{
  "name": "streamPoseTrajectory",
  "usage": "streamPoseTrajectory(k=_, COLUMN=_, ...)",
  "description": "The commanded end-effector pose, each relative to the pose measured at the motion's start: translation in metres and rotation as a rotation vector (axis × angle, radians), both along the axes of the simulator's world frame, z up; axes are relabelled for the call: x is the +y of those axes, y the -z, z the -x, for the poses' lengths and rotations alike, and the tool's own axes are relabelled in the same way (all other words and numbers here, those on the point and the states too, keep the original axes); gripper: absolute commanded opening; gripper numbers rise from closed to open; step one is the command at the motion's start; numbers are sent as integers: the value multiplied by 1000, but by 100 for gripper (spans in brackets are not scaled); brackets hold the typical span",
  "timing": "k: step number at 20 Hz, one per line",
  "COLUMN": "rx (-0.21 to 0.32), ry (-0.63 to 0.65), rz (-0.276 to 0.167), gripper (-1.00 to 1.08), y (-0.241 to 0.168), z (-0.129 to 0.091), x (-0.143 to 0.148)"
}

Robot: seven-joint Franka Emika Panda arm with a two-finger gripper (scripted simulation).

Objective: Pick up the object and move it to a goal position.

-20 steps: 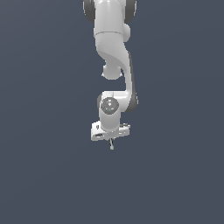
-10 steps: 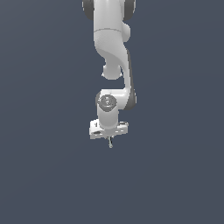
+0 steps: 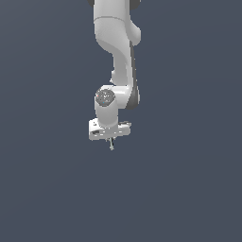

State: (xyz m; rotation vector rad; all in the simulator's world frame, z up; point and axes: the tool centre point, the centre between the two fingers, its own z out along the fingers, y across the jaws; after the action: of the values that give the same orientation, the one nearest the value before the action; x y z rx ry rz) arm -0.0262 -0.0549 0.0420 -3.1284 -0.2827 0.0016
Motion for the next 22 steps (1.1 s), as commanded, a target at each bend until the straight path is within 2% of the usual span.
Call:
streamPoseTrajectory(k=1, rx=-1, ry=1, rz=0, gripper=-100, y=-11, z=16, x=-16)
streamPoseTrajectory(k=13, rx=-1, ry=1, rz=0, gripper=-100, y=-63, z=87, x=-90)
streamPoseTrajectory(k=22, rx=-1, ry=1, rz=0, gripper=-100, y=-80, z=108, x=-114)
